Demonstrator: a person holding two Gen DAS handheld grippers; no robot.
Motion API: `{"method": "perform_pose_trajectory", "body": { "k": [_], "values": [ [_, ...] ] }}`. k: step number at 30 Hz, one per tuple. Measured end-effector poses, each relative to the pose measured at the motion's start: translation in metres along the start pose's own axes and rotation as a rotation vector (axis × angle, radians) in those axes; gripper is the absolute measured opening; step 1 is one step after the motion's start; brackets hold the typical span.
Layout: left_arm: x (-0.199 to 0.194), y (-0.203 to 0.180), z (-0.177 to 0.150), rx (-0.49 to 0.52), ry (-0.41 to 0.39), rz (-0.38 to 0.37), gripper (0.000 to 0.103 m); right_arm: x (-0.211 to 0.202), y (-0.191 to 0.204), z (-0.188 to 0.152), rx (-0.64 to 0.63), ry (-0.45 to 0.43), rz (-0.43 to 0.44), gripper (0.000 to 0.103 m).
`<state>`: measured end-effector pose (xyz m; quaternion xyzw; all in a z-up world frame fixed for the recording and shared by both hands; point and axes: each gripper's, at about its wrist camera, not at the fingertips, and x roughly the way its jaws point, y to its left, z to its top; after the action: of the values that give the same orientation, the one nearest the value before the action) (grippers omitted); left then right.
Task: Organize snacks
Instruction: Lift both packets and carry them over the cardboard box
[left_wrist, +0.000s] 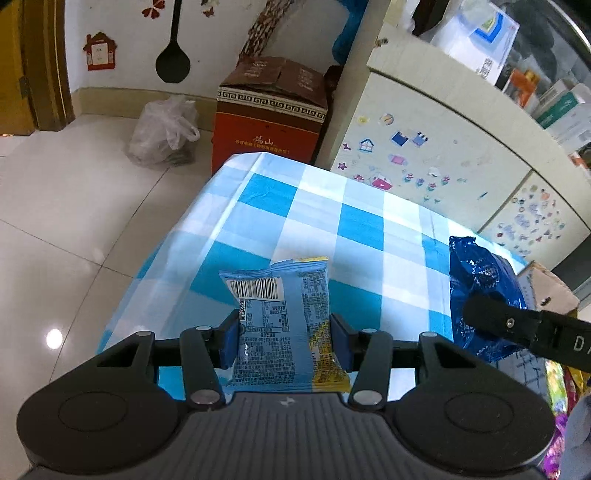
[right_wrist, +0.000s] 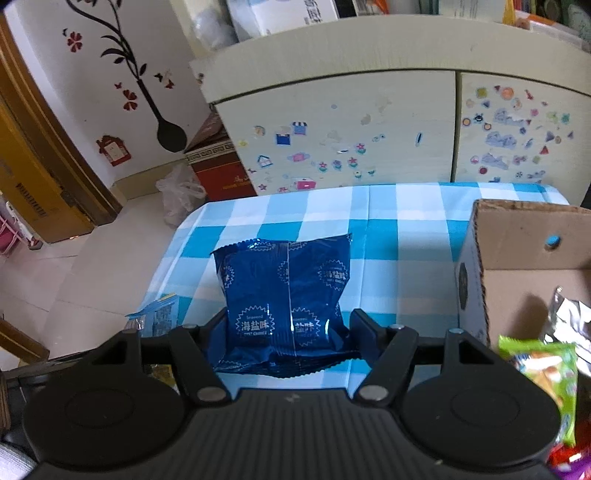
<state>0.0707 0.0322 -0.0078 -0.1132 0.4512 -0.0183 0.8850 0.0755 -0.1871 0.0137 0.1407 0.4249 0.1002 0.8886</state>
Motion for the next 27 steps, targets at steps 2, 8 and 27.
{"method": "perform_pose_trajectory", "body": {
  "k": [2,8,27],
  "values": [
    [-0.008,0.001,-0.007,0.006,-0.015,0.003,0.055,-0.009,0.001,-0.006,0.004,-0.002,0.011,0.069],
    [-0.025,0.003,-0.03,0.01,-0.028,0.005,0.055,-0.03,0.002,-0.025,-0.008,-0.001,0.012,0.069],
    [-0.088,-0.021,-0.058,0.098,-0.158,-0.041,0.055,-0.113,-0.017,-0.052,-0.032,-0.12,0.044,0.069]
  ]
}}
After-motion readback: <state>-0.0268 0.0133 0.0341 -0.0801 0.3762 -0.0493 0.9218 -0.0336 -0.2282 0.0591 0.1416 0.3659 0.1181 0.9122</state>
